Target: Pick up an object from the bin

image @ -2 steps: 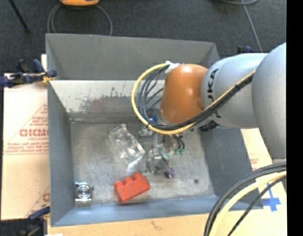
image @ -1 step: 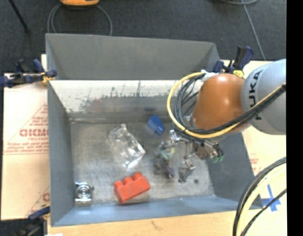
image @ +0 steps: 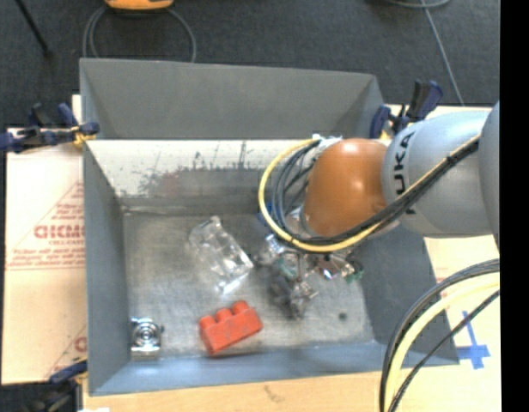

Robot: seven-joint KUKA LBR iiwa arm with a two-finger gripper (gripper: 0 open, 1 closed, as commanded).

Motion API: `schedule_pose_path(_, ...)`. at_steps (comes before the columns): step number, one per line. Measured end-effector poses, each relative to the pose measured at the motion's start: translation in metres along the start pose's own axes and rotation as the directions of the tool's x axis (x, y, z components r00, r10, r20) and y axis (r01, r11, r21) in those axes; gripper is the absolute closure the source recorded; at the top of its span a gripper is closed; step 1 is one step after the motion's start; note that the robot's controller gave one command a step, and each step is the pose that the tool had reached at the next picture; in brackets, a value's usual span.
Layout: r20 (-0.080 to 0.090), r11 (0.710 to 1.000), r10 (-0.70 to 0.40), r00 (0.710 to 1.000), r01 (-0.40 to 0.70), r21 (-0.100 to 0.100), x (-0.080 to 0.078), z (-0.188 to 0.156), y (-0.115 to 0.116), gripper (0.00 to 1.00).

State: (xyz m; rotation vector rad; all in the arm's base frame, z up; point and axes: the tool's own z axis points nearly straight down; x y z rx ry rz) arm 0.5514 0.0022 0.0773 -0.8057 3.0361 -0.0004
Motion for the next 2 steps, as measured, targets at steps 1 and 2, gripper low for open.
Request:
schedule_pose_path(1,0.002,1.000,0.004,1.000,-0.004,-0.001,0.000,-0.001,0.000,1.00)
schedule_pose_path(2,0.005,0.924,-0.383,0.924,0.383,0.010,0.016,-0.187,-0.065,1.00)
